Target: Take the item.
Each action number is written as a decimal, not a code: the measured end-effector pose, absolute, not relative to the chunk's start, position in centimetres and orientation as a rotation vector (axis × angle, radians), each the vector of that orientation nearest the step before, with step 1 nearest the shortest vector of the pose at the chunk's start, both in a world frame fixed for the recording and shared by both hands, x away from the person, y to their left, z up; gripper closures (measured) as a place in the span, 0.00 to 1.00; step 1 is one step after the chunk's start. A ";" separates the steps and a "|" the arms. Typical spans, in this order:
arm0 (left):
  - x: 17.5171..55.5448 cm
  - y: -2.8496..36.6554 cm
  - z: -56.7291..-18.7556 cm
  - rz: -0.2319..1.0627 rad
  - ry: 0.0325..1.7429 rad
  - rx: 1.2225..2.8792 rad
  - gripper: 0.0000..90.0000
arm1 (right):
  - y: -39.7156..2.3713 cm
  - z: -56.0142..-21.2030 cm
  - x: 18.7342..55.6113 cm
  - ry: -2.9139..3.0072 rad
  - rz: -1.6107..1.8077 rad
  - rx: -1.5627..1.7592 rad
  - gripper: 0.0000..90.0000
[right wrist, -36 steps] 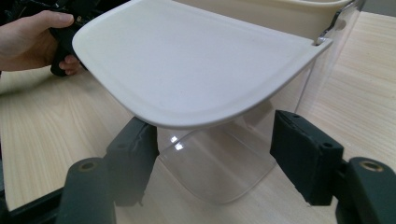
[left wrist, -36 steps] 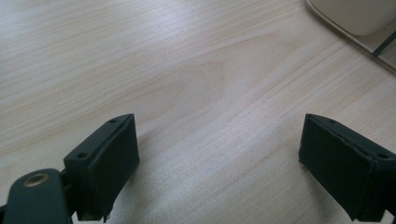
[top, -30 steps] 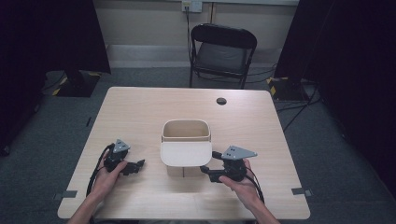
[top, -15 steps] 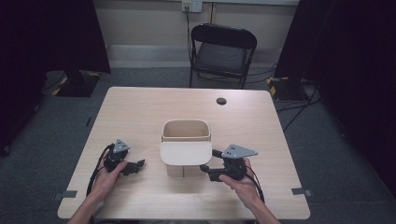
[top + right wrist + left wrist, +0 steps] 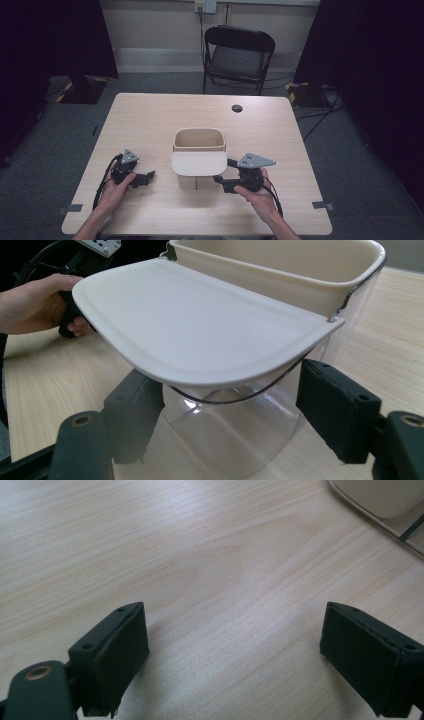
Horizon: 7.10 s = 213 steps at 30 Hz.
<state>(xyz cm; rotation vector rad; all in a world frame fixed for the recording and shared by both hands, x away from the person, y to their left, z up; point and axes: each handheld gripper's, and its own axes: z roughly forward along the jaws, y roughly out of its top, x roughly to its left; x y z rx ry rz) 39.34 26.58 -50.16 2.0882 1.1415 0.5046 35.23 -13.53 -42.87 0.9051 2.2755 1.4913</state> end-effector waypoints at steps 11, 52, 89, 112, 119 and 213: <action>39.3 26.6 -50.2 0.505 1.143 2.085 0.13 | -13.6 -42.7 35.2 2.269 1.494 0.903 0.28; 39.3 26.6 -50.2 0.505 1.142 2.089 0.13 | -13.6 -41.8 35.9 2.234 1.504 0.905 0.28; 39.3 26.6 -50.2 0.505 1.143 2.087 0.13 | -13.4 -41.1 36.6 2.206 1.526 0.911 0.28; 39.3 26.6 -50.2 0.506 1.142 2.090 0.13 | -13.3 -40.6 37.0 2.192 1.537 0.909 0.29; 39.3 26.6 -50.2 0.505 1.142 2.089 0.13 | -13.2 -40.4 37.2 2.191 1.529 0.909 0.29; 39.3 26.5 -50.2 0.510 1.150 2.081 0.13 | -12.8 -38.5 38.8 2.174 1.655 0.902 0.50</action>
